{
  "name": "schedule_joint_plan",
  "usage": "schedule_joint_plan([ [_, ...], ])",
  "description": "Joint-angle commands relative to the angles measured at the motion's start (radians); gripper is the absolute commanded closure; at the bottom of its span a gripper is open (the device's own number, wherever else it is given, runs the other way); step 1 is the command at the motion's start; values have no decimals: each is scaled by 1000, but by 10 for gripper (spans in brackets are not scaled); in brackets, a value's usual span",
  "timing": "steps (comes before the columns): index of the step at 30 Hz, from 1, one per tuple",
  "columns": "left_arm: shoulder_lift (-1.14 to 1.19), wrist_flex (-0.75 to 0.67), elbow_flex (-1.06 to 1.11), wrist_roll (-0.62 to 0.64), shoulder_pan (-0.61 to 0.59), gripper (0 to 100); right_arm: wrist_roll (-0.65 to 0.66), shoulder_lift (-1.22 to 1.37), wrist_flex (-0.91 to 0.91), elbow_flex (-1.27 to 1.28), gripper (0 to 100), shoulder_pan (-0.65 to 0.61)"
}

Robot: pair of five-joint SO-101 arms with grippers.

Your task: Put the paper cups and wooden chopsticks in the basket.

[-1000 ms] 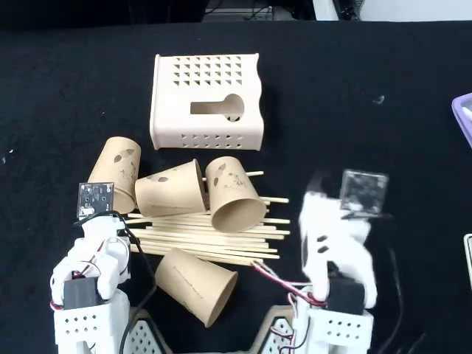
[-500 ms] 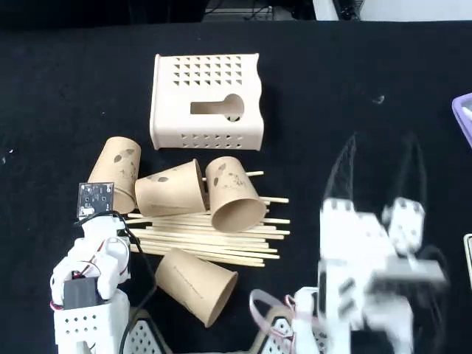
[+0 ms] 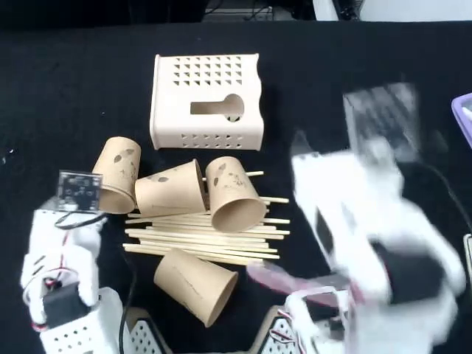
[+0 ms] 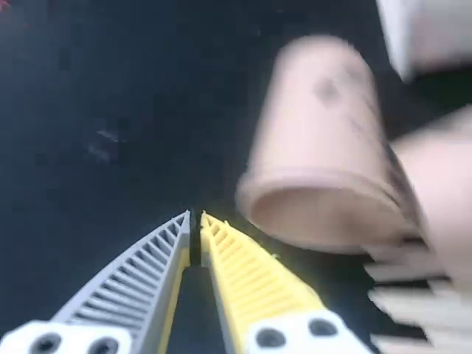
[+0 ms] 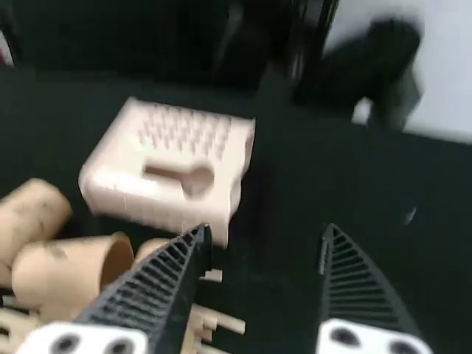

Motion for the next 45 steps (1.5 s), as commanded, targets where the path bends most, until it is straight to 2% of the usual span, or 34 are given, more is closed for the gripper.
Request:
schedule_joint_plan([
  [1, 2, -69, -130, 77, -54, 859, -37, 162, -38, -24, 755, -14],
  [4, 2, -123, -142, 267, -59, 663, -100, 274, -110, 22, 652, -14],
  [6, 5, -153, -148, 348, -51, 670, -147, 344, -153, 41, 588, -14],
  [7, 5, -175, -148, 350, -39, 683, -157, 380, -172, 45, 577, -14],
  [13, 101, -216, -173, 358, 79, 696, -166, 547, -265, 42, 637, -12],
  [17, 365, -213, -285, 407, 131, 696, -164, 628, -334, 41, 700, -9],
  [23, 961, -218, -611, 489, 240, 696, -160, 722, -482, 41, 711, -9],
  [29, 1501, -209, -1072, 583, 274, 695, -164, 806, -525, 41, 593, -8],
  [32, 1720, -207, -1267, 595, 283, 695, -155, 832, -554, 41, 578, -14],
  [38, 2019, -207, -1534, 617, 317, 695, -155, 875, -664, 50, 578, 8],
  [45, 2190, -207, -1626, 618, 300, 698, -163, 937, -735, 44, 578, 35],
])
